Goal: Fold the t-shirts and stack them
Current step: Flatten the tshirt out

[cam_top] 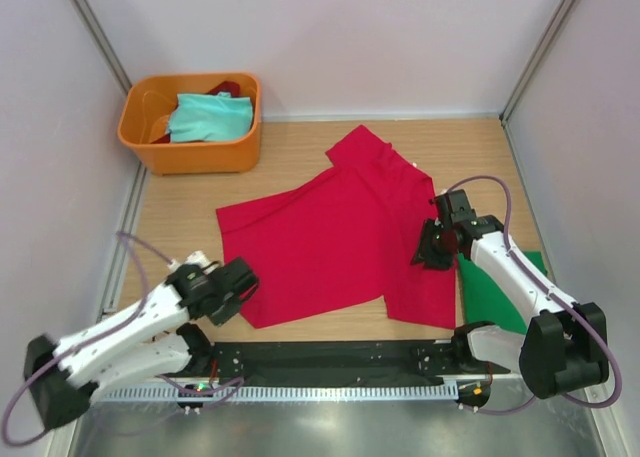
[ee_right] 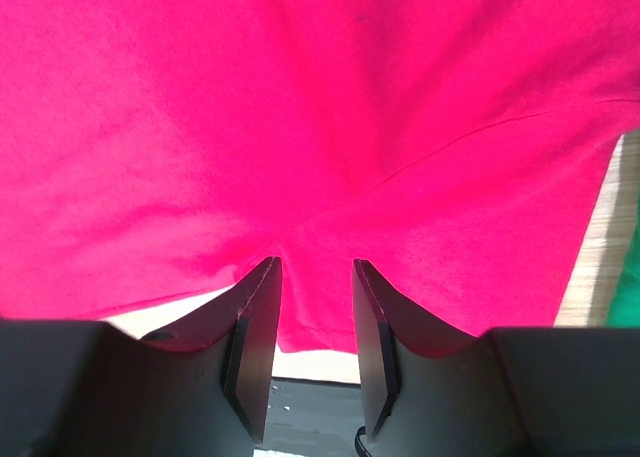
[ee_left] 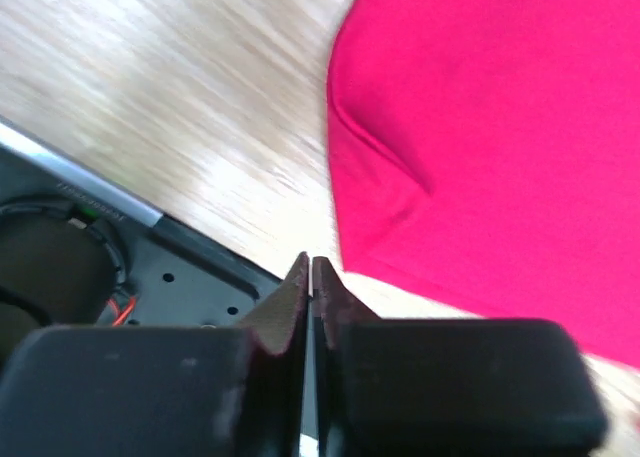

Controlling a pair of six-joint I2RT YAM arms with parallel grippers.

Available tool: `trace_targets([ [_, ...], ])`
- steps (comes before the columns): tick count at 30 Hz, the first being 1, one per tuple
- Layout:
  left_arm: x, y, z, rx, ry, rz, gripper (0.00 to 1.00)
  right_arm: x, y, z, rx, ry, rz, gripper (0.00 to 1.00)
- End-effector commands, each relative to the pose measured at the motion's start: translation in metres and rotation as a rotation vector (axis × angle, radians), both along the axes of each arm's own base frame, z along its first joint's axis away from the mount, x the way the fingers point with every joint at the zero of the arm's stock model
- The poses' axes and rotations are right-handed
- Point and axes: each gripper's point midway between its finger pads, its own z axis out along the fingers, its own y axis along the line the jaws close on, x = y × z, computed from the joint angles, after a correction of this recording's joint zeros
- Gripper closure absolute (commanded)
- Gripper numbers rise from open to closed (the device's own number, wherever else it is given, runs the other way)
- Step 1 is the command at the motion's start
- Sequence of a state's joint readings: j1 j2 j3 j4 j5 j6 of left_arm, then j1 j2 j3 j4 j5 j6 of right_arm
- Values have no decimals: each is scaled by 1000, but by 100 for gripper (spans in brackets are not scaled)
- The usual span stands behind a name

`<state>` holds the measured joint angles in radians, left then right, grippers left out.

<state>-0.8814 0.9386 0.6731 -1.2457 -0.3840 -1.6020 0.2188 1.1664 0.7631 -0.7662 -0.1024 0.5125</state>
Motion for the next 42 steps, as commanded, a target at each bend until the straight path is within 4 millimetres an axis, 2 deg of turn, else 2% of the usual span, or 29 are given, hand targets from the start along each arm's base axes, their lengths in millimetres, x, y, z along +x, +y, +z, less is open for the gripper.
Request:
trace_targets([
  [1, 9, 10, 13, -133, -179, 128, 93, 8, 6, 9, 24, -30, 27, 59],
  [2, 12, 6, 11, -151, -195, 104, 75, 4, 6, 4, 26, -16, 30, 59],
  [3, 13, 0, 9, -168, -184, 78, 65, 3, 6, 2, 25, -10, 32, 59],
  [4, 13, -2, 2, -129, -139, 48, 60, 3, 6, 1, 24, -9, 35, 59],
  [6, 20, -18, 1, -86, -80, -68, 48, 3, 5, -1, 18, -6, 37, 59],
  [7, 21, -19, -12, 7, 9, -104, 42, 3, 5, -2, 16, -6, 38, 59],
  [8, 32, -31, -2, 21, 12, -150, 41, 4, 5, -2, 15, -5, 36, 59],
  [10, 41, -33, -3, 116, 64, -217, 41, 4, 5, -1, 16, -5, 38, 59],
  [13, 61, -47, -6, 174, 80, -298, 57, 6, 5, 2, 8, -11, 43, 59],
  [15, 66, -51, -10, 188, 90, -314, 59, 6, 4, 5, 6, -19, 41, 59],
  [20, 58, -57, -29, 160, 156, -335, 60, 2, 3, 3, 6, -17, 35, 59],
  [26, 44, -45, -41, 183, 213, -327, 66, 2, 3, 4, 12, -19, 29, 59],
  [31, 36, -44, -52, 178, 248, -333, 70, 4, 4, 5, 20, -24, 17, 59],
  [38, 39, -46, -55, 179, 245, -353, 70, 2, 5, 3, 23, -23, 10, 59],
  [42, 41, -48, -54, 180, 249, -356, 66, 1, 4, 2, 20, -23, 9, 59],
])
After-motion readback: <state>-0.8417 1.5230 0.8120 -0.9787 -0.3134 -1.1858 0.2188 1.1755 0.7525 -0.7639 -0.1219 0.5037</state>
